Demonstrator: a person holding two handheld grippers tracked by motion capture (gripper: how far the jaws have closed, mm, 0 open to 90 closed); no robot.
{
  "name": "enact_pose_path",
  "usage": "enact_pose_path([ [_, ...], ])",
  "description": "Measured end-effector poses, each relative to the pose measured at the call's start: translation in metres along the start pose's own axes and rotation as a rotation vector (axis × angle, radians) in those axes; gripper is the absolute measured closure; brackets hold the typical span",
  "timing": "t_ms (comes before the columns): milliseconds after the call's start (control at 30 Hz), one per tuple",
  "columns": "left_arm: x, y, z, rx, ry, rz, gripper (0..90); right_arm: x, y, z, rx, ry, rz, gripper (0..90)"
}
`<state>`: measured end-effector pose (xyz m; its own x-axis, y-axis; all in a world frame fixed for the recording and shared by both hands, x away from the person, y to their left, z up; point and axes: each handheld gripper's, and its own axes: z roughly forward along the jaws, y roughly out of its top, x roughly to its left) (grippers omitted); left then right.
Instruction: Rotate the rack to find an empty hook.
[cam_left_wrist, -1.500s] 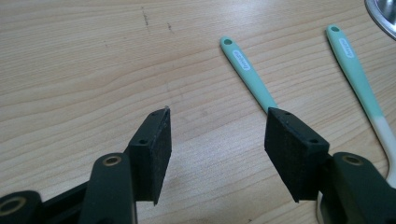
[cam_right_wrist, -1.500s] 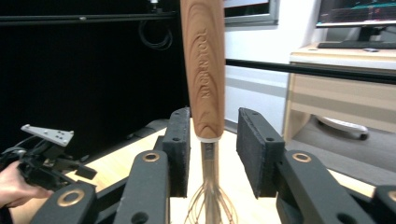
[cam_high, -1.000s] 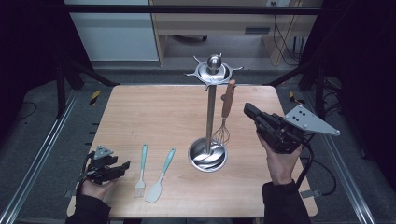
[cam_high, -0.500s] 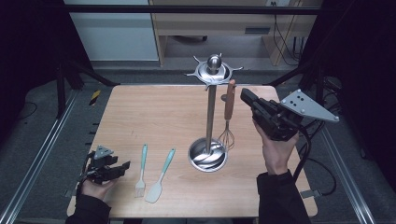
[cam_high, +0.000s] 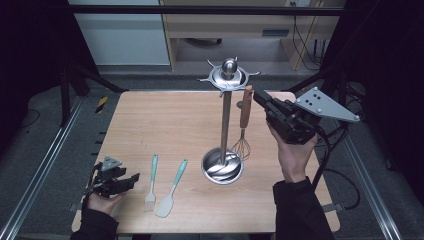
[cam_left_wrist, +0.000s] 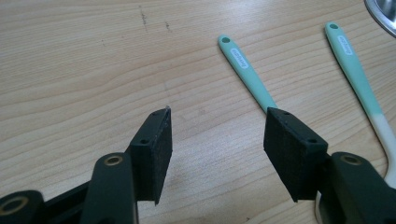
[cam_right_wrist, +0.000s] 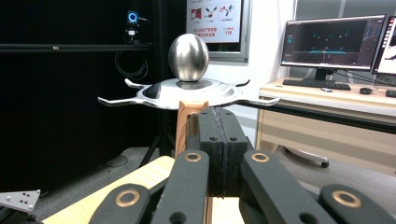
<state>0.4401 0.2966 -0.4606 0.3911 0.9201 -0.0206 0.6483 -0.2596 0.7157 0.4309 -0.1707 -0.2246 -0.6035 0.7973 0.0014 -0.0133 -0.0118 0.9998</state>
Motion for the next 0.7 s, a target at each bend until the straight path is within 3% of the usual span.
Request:
enact_pose_path([
  [700,-0.0003,0.0003,-0.0001,0.001,0.0,0.002,41.4,0.0056,0.0016,0.0,0.015,0.01,-0.04,90.0],
])
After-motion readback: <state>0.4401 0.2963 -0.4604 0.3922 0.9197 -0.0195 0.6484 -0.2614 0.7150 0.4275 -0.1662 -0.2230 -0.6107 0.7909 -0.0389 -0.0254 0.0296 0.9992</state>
